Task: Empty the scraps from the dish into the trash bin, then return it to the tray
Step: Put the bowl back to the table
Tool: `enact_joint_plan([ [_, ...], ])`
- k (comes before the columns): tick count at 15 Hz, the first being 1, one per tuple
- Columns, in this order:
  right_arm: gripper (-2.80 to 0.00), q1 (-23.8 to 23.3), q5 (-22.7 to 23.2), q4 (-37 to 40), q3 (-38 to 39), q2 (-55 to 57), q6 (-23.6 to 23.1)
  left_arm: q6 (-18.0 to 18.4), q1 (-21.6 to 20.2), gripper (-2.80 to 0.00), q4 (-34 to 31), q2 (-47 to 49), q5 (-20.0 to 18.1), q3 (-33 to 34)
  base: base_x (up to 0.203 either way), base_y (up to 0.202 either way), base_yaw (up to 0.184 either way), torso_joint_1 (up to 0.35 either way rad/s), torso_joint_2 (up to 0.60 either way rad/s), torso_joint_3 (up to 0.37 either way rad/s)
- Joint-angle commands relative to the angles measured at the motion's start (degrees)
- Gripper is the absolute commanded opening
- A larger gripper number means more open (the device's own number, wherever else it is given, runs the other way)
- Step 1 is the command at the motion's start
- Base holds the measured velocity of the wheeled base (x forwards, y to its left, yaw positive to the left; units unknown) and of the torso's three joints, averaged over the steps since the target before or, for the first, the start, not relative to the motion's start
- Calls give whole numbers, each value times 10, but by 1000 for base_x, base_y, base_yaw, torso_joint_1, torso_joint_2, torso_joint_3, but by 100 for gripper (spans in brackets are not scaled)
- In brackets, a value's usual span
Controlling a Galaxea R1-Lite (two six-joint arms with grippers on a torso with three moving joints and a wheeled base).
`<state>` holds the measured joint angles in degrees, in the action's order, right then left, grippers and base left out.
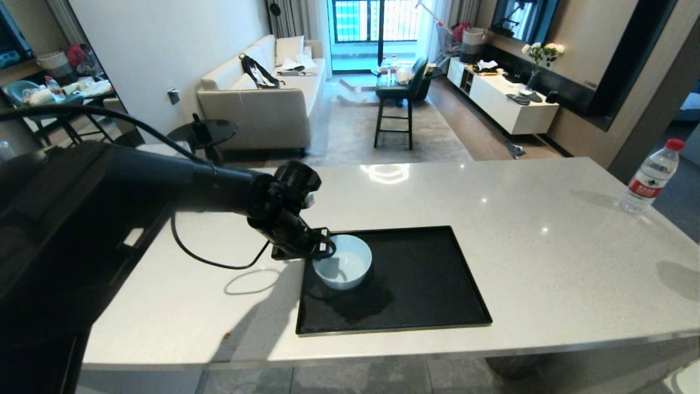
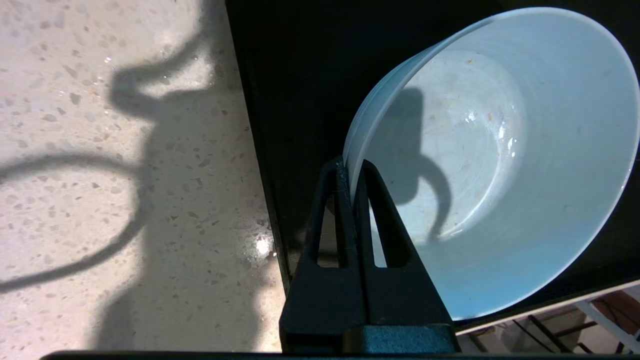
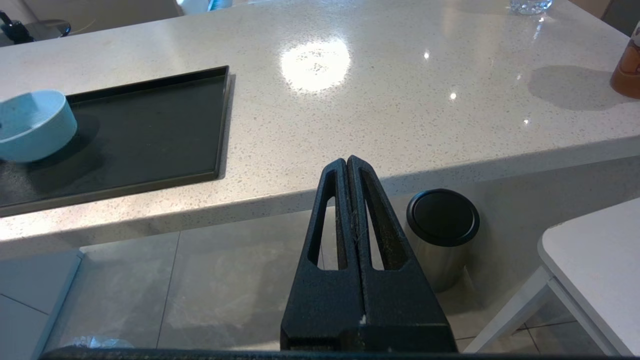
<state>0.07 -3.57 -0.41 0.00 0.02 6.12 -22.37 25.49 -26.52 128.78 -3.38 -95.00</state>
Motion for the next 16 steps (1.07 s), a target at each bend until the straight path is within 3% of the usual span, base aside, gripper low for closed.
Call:
enact_joint_plan([
  [1,-280,0,0,0,0,0,0,0,1,-280,20,-1,3,28,0,0,0,0,0,0],
  [4,-280,0,0,0,0,0,0,0,1,-280,21,-2,4,31,0,0,0,0,0,0],
  [5,-280,0,0,0,0,0,0,0,1,-191,21,-3,4,31,0,0,0,0,0,0],
  [6,-280,0,0,0,0,0,0,0,1,0,21,-5,5,31,0,0,0,0,0,0],
  [11,-280,0,0,0,0,0,0,-4,2,0,17,-53,5,43,0,0,0,0,0,0],
  [16,-280,0,0,0,0,0,0,-3,3,0,17,-193,15,143,0,0,0,0,0,0],
])
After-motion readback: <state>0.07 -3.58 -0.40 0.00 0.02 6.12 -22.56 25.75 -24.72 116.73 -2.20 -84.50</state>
